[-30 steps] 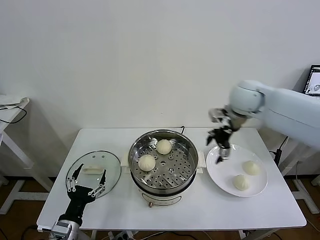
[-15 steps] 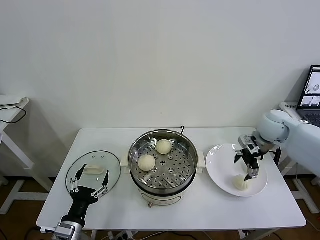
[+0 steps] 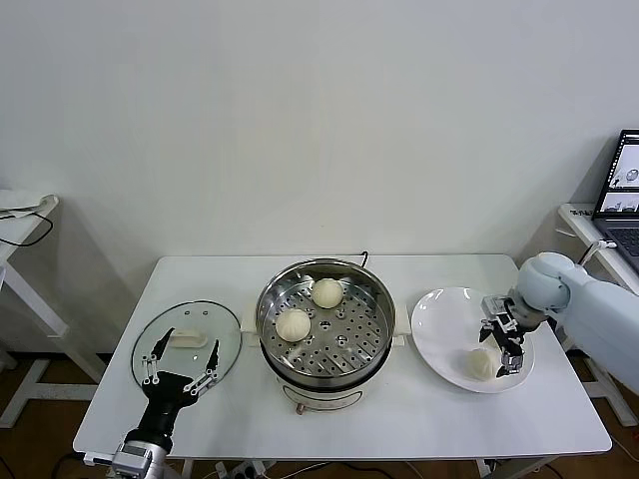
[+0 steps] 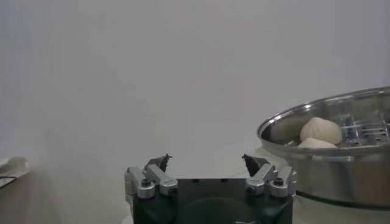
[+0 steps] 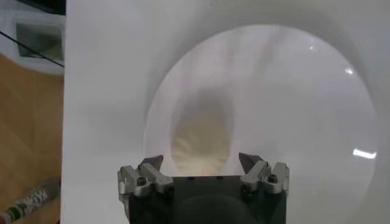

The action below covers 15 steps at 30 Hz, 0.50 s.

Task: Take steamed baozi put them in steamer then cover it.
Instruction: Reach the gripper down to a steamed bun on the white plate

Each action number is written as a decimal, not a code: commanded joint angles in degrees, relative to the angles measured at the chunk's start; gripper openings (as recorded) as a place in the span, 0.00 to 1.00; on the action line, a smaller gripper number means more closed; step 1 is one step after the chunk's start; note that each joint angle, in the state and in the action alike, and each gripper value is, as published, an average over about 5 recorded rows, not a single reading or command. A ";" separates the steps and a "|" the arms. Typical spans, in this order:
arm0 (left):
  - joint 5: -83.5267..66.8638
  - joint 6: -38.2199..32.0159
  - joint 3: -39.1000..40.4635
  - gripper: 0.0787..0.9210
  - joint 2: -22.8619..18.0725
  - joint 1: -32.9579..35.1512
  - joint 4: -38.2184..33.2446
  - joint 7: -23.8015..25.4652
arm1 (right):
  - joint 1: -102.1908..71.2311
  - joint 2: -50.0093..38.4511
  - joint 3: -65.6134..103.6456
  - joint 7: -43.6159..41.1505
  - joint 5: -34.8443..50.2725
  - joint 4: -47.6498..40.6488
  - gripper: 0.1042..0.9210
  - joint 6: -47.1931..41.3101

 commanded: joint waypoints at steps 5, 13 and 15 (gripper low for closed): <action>0.09 0.07 -0.18 0.88 0.08 -0.20 0.76 -0.01 | -4.64 2.45 4.40 0.63 -3.04 -2.82 0.88 0.76; 0.13 0.07 -0.02 0.88 -0.05 -0.36 0.84 -0.05 | -4.28 2.53 4.38 0.91 -2.76 -2.91 0.77 0.69; 0.15 0.06 0.00 0.88 -0.07 -0.37 0.86 -0.06 | -4.25 2.47 4.43 0.93 -2.73 -2.92 0.70 0.71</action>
